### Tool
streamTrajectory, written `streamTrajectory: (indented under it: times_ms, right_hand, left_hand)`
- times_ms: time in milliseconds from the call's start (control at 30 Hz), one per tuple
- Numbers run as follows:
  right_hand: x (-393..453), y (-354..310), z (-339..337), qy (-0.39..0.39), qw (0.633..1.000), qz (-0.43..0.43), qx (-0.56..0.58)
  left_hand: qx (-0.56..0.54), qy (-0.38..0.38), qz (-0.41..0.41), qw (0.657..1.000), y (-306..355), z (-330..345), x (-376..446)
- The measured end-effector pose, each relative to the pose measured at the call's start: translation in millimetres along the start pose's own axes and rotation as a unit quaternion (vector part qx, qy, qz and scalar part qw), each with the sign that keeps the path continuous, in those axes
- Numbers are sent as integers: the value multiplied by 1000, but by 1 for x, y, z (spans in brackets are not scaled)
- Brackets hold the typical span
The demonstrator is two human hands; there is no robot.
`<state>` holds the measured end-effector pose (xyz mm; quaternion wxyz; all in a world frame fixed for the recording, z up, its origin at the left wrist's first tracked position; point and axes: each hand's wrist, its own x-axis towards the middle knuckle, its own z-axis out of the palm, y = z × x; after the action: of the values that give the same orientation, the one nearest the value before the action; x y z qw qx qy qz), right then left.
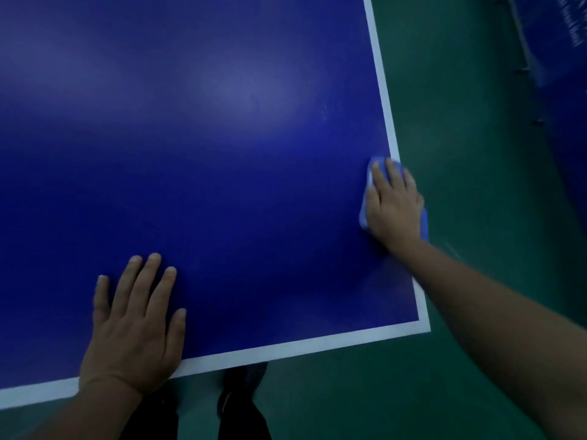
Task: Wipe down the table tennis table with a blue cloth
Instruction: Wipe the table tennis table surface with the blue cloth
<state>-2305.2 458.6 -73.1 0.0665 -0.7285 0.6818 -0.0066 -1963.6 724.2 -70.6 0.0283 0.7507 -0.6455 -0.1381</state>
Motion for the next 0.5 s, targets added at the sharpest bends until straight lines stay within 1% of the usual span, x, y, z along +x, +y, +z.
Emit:
streamTrajectory:
  times_ms: [100, 133, 200, 267, 333, 367, 433, 467, 500]
  right_hand:
    - [60, -9, -5, -2, 999, 23, 22]
    - [65, -7, -5, -6, 999, 26, 28]
    - [46, 3, -5, 7, 1000, 18, 23]
    - [-12, 21, -2, 27, 999, -17, 17]
    - [-95, 43, -2, 39, 998, -29, 47]
    - [-139, 55, -2, 33, 998, -41, 38]
    - [-209, 87, -4, -20, 995, -91, -47]
    - [-227, 106, -9, -74, 992, -74, -77]
    - [-235, 119, -17, -110, 991, -10, -78]
  left_hand:
    - [0, 9, 0, 1000, 1, 0, -1]
    - [0, 11, -1, 1000, 1, 0, -1]
    - [1, 9, -2, 1000, 1, 1, -1]
    - [2, 11, -2, 1000, -1, 2, 0]
    - [0, 13, 0, 1000, -2, 4, -1]
    - [-1, 15, 0, 1000, -3, 5, -1]
    - [-2, 18, 2, 1000, -4, 8, -1]
    - [0, 17, 3, 1000, -4, 9, -1]
    - [2, 16, 4, 1000, -5, 10, -1]
